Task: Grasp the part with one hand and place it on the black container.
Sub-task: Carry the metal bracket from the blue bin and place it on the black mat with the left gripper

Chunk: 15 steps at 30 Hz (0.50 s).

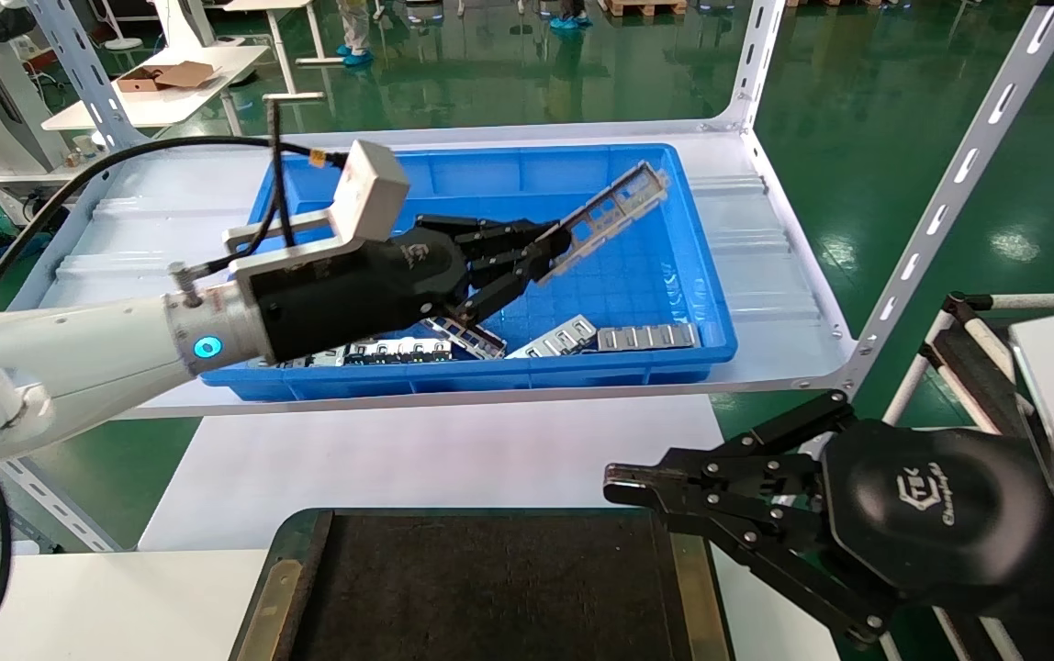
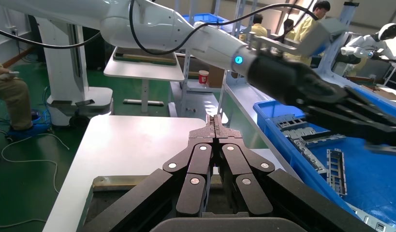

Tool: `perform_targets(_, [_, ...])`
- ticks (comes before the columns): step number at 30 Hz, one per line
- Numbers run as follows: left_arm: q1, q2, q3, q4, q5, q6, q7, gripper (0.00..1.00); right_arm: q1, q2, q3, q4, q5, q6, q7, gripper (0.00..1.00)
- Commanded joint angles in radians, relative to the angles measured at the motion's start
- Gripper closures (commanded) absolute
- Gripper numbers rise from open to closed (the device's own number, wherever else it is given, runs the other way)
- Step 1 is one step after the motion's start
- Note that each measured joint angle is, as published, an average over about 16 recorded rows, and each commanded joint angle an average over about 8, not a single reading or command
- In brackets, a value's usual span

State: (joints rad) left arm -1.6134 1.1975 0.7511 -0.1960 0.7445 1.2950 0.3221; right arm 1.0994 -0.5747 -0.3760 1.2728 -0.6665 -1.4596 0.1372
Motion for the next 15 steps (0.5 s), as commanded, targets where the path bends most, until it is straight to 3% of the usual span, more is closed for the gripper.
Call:
perform_targets(1, [0.004, -0.016, -0.003, 0.002, -0.010, 0.078, 0.002, 1.00, 0.000, 0.000, 0.000, 0.000, 0.000, 0.000, 0.000, 1.00])
perform_targets(15, [0.156, -0.094, 0.026, -0.073, 0.004, 0.269, -0.010, 1.00, 0.000, 0.000, 0.000, 0.000, 0.000, 0.000, 0.000, 1.00])
